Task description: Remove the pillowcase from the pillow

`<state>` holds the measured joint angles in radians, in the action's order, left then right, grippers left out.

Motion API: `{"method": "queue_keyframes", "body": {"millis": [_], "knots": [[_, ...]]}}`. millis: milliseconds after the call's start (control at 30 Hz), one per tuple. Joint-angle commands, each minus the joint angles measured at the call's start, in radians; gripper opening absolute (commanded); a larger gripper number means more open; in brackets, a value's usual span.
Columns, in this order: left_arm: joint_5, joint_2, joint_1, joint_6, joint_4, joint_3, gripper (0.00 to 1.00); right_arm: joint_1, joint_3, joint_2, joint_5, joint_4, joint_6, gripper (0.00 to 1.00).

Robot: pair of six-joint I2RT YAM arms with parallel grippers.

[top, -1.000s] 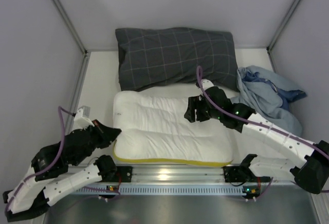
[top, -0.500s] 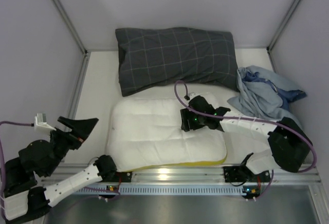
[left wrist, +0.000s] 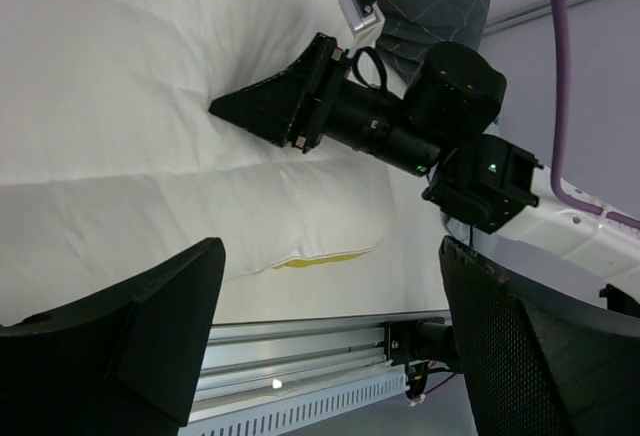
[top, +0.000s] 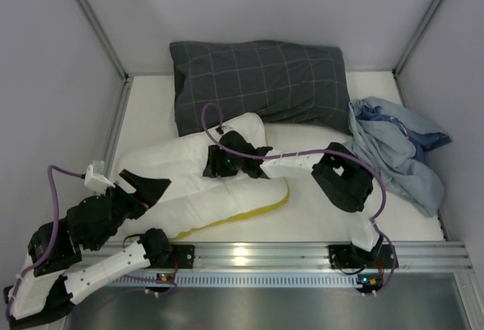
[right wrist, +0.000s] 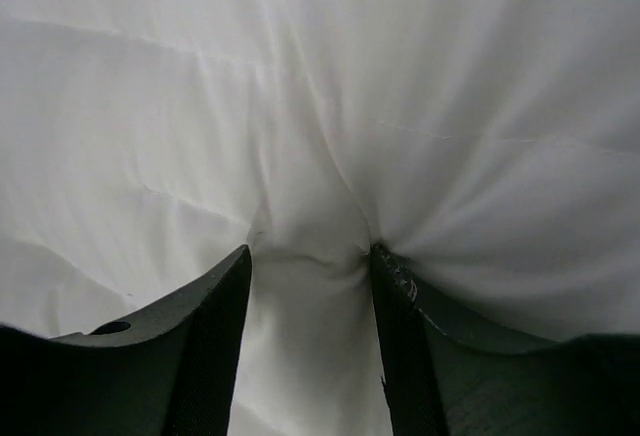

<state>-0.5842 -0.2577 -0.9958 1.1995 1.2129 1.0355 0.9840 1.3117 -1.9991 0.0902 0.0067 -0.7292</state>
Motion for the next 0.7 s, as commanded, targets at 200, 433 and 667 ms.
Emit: {"method": "queue_keyframes", "body": {"millis": [200,433,667], "knots": [[0.070,0.012,0.002,0.026,-0.165,-0.110,0.84,0.023,0.054,-0.092,0.117,0.153,-0.279,0.48],[0.143,-0.121,0.000,0.034,-0.377,-0.316,0.70,-0.025,-0.035,0.204,0.033,-0.057,0.115,0.61],[0.102,-0.322,0.000,0.002,-0.490,-0.347,0.31,-0.232,-0.177,0.494,0.067,-0.167,0.240,0.65]]}}
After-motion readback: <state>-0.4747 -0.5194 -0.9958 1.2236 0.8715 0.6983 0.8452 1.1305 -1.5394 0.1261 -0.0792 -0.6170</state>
